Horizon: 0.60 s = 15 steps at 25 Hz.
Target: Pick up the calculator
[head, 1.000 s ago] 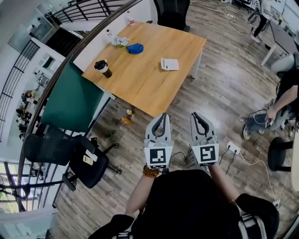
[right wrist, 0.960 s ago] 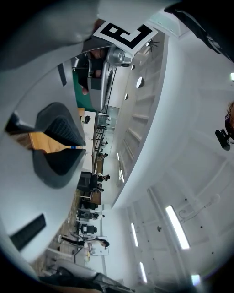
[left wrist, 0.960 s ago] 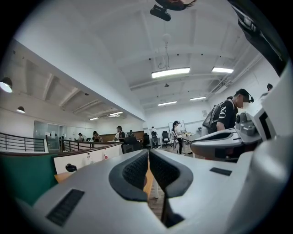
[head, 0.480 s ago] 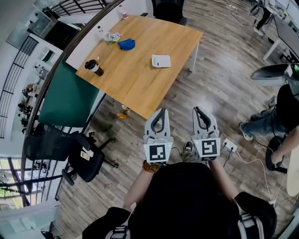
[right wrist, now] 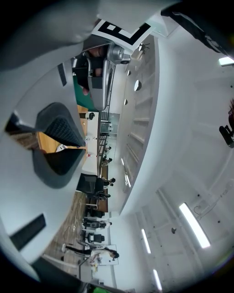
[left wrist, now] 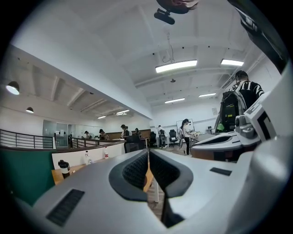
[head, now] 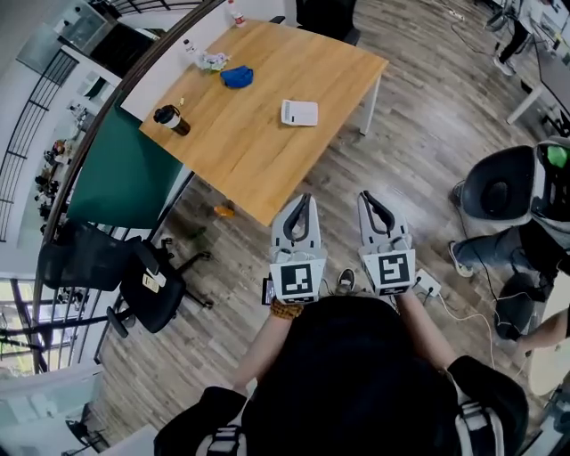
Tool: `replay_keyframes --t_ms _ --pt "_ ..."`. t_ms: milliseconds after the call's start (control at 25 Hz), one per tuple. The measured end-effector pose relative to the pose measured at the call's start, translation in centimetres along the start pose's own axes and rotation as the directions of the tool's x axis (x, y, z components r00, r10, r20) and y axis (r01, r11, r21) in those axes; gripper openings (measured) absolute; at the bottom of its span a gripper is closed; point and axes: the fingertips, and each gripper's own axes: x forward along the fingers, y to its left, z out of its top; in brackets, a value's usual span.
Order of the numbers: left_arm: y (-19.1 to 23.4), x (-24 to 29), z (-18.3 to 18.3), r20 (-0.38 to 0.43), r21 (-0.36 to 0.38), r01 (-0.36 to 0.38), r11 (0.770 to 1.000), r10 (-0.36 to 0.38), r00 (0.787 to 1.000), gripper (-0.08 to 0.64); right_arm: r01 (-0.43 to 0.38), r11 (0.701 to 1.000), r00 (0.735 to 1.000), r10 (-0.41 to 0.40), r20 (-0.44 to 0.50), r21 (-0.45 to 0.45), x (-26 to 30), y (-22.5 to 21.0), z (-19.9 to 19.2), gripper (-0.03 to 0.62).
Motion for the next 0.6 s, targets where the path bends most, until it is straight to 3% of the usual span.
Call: replay_keyframes --t_ms 280,600 --pt "-0.1 1.1 -1.2 -0.042 -0.018 -0.047 0.999 0.046 0.998 0.031 -0.021 0.999 1.000 0.021 0.004 0.044 1.1 -1.0 -0.8 0.020" --pt "0.5 3.7 -3.7 -0.084 -0.050 -0.057 0.997 0.052 0.995 0.031 -0.021 0.998 0.998 0.025 -0.062 0.053 3.0 -2.8 -2.7 0.020"
